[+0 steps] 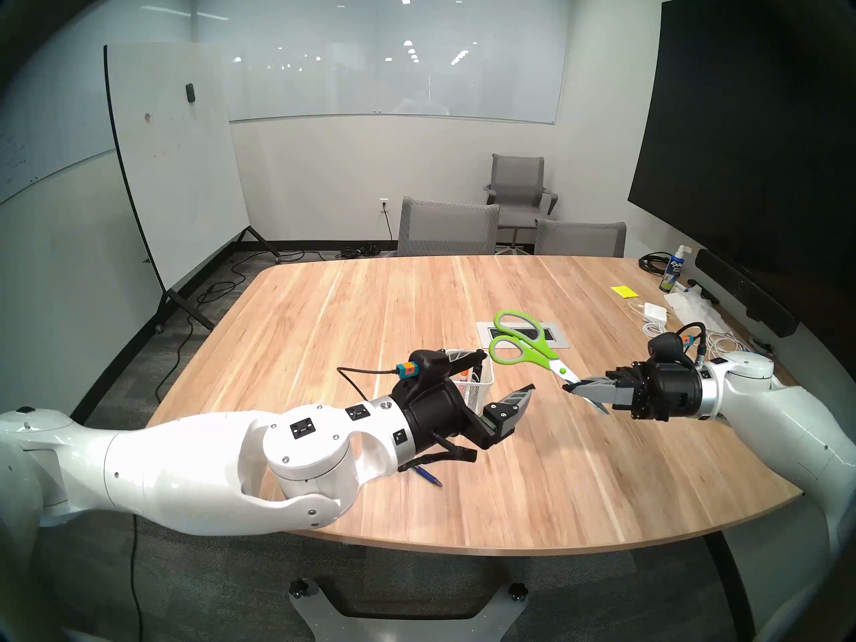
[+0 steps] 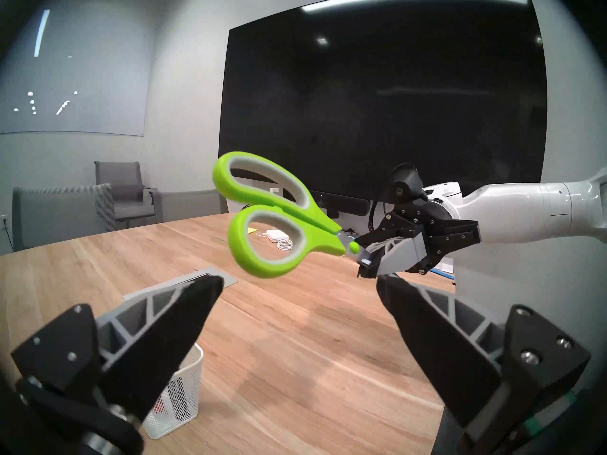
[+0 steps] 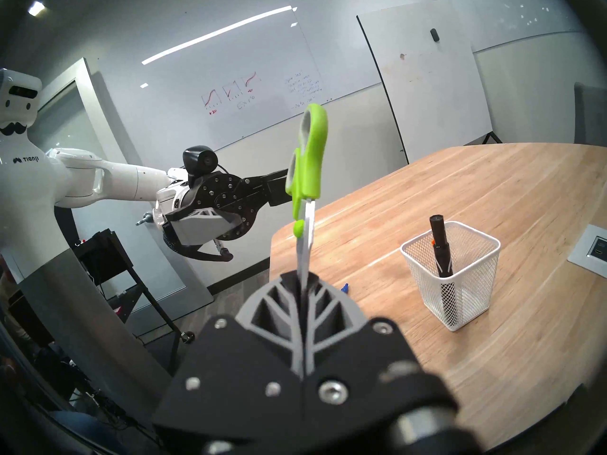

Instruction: Place the pen, the marker, and the scissors into the pen holder

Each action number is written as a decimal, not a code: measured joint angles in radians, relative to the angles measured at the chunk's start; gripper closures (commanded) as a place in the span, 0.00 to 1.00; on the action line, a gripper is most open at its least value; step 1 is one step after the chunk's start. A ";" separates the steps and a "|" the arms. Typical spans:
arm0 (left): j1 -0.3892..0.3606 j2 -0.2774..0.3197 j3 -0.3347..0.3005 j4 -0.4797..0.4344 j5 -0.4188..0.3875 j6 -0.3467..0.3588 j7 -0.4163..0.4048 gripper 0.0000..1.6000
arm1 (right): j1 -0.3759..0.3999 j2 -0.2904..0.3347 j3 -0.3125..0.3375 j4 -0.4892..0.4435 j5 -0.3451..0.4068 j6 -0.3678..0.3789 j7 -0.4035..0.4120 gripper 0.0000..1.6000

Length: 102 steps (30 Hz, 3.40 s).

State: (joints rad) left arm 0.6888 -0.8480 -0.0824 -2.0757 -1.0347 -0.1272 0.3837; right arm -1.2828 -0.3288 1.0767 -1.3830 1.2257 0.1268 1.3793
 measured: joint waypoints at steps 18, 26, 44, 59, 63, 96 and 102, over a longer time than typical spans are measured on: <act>0.033 0.005 -0.018 -0.036 0.012 -0.031 0.126 0.00 | -0.046 0.016 0.010 -0.020 0.005 -0.053 -0.040 1.00; 0.047 0.003 -0.022 -0.035 -0.019 -0.034 0.162 0.00 | -0.065 0.035 0.027 -0.034 0.031 -0.067 -0.017 1.00; 0.050 -0.001 -0.023 -0.034 -0.025 -0.052 0.202 0.00 | -0.107 0.067 0.050 -0.057 0.064 -0.094 -0.004 1.00; 0.049 0.002 -0.029 -0.037 -0.025 -0.078 0.174 0.00 | -0.131 0.078 0.058 -0.076 0.064 -0.119 -0.033 1.00; 0.048 0.002 -0.031 -0.038 -0.030 -0.078 0.171 0.00 | -0.133 0.080 0.059 -0.078 0.064 -0.121 -0.038 1.00; 0.048 0.007 -0.031 -0.037 -0.032 -0.088 0.182 0.00 | -0.153 0.110 0.065 -0.099 0.086 -0.134 -0.012 1.00; 0.048 0.009 -0.030 -0.037 -0.031 -0.089 0.185 0.00 | -0.157 0.111 0.065 -0.101 0.086 -0.137 -0.024 1.00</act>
State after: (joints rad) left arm 0.7369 -0.8395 -0.1129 -2.1127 -1.0662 -0.2159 0.5692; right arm -1.4402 -0.2176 1.1413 -1.4840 1.3117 -0.0100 1.3549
